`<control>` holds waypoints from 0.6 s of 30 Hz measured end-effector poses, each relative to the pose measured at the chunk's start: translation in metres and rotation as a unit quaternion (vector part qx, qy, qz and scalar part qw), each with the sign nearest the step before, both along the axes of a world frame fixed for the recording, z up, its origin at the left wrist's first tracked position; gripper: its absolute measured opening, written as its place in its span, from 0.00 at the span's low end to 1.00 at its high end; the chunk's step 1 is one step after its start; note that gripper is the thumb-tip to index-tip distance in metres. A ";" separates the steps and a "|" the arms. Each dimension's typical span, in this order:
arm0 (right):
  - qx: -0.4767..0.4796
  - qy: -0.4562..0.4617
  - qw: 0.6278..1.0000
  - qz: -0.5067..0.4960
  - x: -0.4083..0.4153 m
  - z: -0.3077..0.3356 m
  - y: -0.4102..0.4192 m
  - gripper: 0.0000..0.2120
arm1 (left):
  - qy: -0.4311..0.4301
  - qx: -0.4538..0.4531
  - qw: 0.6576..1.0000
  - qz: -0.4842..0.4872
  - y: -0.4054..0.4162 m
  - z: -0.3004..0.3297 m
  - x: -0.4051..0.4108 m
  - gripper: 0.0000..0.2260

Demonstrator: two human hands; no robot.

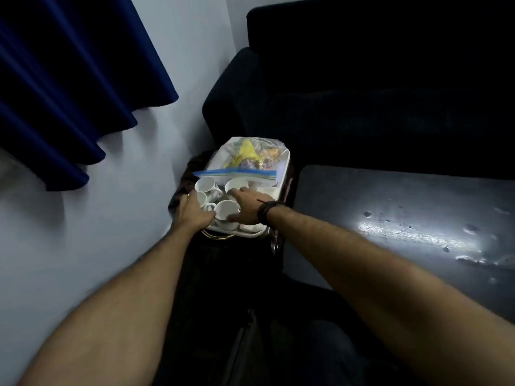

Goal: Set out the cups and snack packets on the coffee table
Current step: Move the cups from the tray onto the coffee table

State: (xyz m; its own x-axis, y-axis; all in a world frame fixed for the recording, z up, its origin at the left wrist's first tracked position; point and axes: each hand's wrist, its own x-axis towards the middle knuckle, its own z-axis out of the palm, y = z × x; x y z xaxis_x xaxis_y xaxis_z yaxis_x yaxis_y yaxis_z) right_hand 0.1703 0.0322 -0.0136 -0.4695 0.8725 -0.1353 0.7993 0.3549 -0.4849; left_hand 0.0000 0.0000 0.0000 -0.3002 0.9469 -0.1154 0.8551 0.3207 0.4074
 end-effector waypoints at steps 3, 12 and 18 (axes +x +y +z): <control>0.002 -0.019 1.000 0.000 -0.012 -0.009 0.000 0.33 | 0.001 -0.015 1.000 0.000 0.015 -0.003 0.000 0.30; 0.042 0.068 0.996 -0.037 -0.029 -0.031 0.001 0.33 | 0.030 -0.083 0.996 -0.010 0.050 -0.014 -0.024 0.33; 0.026 0.115 0.991 -0.056 -0.023 -0.036 -0.005 0.33 | 0.025 -0.050 0.998 -0.007 0.028 -0.019 -0.020 0.32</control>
State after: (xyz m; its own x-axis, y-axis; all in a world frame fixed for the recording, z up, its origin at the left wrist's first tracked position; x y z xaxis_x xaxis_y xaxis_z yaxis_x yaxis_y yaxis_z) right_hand 0.1476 0.0276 -0.0493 -0.3831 0.9236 0.0112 0.7055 0.3004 -0.6420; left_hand -0.0205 0.0281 -0.0195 -0.2945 0.9357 -0.1940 0.8782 0.3451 0.3311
